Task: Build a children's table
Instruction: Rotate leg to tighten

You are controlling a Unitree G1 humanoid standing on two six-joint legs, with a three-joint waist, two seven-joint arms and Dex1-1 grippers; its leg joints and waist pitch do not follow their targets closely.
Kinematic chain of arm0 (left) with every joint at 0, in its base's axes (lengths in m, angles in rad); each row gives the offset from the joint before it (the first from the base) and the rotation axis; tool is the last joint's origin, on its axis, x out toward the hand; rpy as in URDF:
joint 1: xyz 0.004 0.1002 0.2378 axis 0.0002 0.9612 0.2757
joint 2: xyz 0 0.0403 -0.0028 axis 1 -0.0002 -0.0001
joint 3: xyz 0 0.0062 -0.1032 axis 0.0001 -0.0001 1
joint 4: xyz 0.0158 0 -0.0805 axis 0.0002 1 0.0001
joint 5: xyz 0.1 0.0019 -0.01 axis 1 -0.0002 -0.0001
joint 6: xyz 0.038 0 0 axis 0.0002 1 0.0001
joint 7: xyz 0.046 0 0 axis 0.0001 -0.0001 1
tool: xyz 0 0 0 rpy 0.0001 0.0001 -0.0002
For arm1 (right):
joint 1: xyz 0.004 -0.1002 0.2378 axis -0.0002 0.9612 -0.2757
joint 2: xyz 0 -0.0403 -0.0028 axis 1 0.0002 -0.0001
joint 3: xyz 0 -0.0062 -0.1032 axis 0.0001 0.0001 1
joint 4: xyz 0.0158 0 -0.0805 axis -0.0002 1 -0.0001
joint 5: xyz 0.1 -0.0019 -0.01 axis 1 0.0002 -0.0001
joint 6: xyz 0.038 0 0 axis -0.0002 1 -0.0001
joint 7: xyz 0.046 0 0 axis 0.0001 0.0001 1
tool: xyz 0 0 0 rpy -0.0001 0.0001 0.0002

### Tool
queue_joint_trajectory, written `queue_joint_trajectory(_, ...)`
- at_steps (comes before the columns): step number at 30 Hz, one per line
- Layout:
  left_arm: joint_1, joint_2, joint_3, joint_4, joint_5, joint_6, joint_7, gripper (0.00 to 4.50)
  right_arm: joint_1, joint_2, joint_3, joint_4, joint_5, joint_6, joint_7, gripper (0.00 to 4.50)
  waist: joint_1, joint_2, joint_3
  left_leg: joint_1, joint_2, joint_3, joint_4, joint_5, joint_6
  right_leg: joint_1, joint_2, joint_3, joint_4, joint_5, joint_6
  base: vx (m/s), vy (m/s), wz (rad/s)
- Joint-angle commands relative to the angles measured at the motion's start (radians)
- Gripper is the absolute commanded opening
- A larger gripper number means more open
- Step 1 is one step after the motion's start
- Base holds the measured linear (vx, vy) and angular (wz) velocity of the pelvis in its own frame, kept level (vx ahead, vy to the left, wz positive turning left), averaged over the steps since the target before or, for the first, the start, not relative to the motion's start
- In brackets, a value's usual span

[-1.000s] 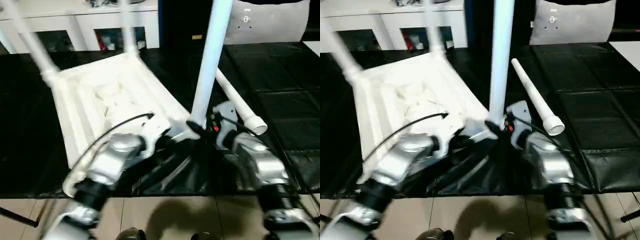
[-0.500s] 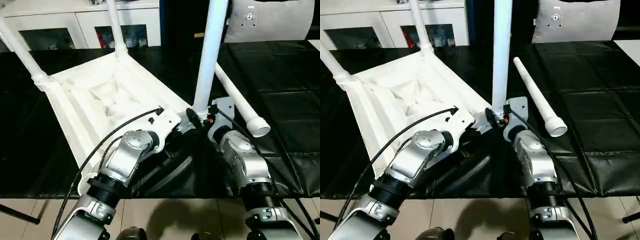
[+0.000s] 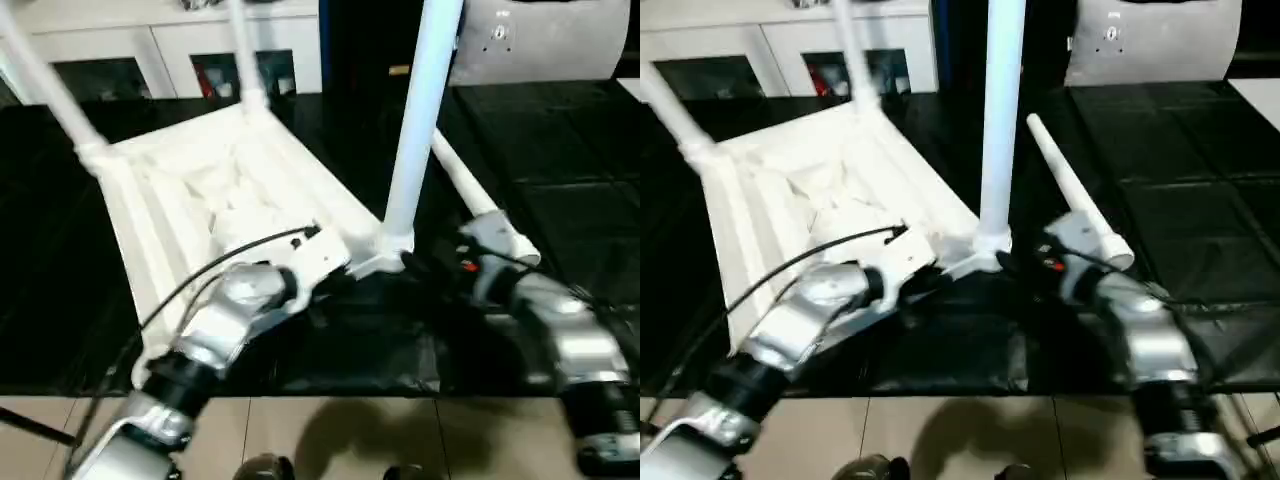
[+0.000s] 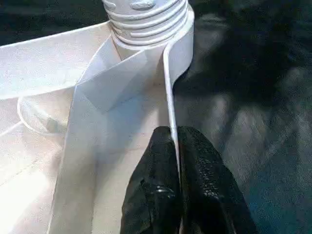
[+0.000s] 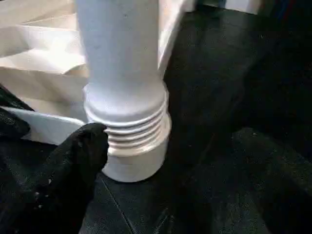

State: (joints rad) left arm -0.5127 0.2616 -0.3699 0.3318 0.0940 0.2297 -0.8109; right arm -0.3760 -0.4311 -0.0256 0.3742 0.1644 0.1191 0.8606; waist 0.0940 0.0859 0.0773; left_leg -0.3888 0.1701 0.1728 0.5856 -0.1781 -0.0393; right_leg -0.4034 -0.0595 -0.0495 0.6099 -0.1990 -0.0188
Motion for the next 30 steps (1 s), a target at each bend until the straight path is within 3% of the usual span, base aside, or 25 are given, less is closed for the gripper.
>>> queue_joint_trajectory(1,0.014,0.031,-0.045,0.003,0.015,-0.048,-0.074,0.0,0.005,-0.031,0.04,-0.045,0.028,-0.011,0.119,4.45,0.006,-0.02,-0.063,0.01,0.058,-0.023,-0.059,-0.162,0.116,0.05,-0.086,0.042,-0.083,-0.183,-0.209,0.0,0.0,0.0)
queue_joint_trajectory(5,0.011,0.086,-0.074,0.004,0.011,-0.107,-0.175,0.0,0.004,-0.087,0.089,-0.056,0.024,-0.044,0.241,4.45,0.022,-0.019,-0.069,0.01,0.062,-0.022,-0.054,-0.133,0.134,0.048,-0.087,0.042,-0.073,-0.127,-0.226,0.0,0.0,0.0)
queue_joint_trajectory(8,0.005,0.124,-0.097,0.006,0.014,-0.147,-0.241,0.0,-0.018,-0.103,0.112,-0.029,-0.008,-0.111,0.263,4.45,0.027,-0.02,-0.069,0.012,0.063,-0.021,-0.055,-0.143,0.126,0.047,-0.089,0.042,-0.073,-0.139,-0.233,0.0,0.0,0.0)
queue_joint_trajectory(11,0.002,0.151,-0.116,0.007,0.01,-0.195,-0.3,0.0,-0.037,-0.107,0.126,-0.015,-0.004,-0.124,0.313,4.45,0.031,-0.022,-0.07,0.013,0.063,-0.02,-0.056,-0.156,0.113,0.048,-0.091,0.043,-0.074,-0.176,-0.228,0.0,0.0,0.0)
queue_joint_trajectory(14,-0.004,0.161,-0.129,0.018,0.015,-0.228,-0.33,0.0,-0.051,-0.113,0.144,-0.008,0.009,-0.12,0.357,4.45,0.038,-0.023,-0.073,0.015,0.065,-0.02,-0.053,-0.133,0.121,0.046,-0.088,0.043,-0.069,-0.139,-0.233,0.0,0.0,0.0)
queue_joint_trajectory(19,-0.008,0.169,-0.141,0.018,0.017,-0.249,-0.365,0.0,-0.061,-0.104,0.168,0.001,0.017,-0.124,0.395,4.01,0.051,-0.023,-0.077,0.014,0.065,-0.019,-0.048,-0.108,0.13,0.047,-0.089,0.044,-0.062,-0.102,-0.239,0.0,0.0,0.0)
queue_joint_trajectory(30,-0.008,0.169,-0.144,0.023,0.02,-0.27,-0.383,0.0,-0.073,-0.083,0.178,0.028,0.021,-0.123,0.419,3.14,0.054,-0.026,-0.084,0.011,0.062,-0.019,-0.043,-0.09,0.13,0.05,-0.088,0.041,-0.057,-0.091,-0.238,0.0,0.0,0.0)
